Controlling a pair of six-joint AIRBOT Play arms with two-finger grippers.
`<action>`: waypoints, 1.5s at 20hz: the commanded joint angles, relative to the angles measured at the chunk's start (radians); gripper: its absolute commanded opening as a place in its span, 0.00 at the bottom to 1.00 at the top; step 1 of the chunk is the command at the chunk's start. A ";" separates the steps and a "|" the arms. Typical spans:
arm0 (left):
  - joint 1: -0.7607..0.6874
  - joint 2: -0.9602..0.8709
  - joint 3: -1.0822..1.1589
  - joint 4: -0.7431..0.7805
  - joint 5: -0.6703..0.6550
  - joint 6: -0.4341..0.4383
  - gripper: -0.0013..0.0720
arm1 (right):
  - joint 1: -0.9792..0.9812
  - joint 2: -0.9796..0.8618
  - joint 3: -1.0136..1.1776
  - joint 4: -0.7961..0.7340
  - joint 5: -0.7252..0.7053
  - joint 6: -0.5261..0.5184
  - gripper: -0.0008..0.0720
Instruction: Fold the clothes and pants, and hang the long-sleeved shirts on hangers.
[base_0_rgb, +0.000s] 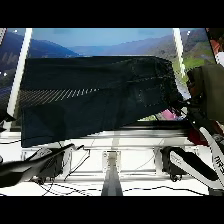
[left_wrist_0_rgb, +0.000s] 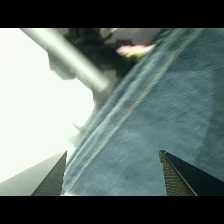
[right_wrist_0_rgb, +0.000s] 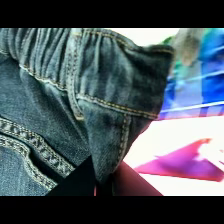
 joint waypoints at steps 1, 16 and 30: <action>0.084 0.001 0.000 0.033 -0.042 0.002 0.86 | 0.001 0.002 0.003 0.005 0.001 -0.080 0.07; 0.106 0.001 0.000 0.037 0.028 0.016 0.86 | 0.231 0.401 0.031 0.005 0.204 -0.082 0.06; 0.117 0.001 -0.238 0.124 0.010 0.016 0.86 | 0.283 0.375 0.096 -0.005 0.078 -0.379 0.06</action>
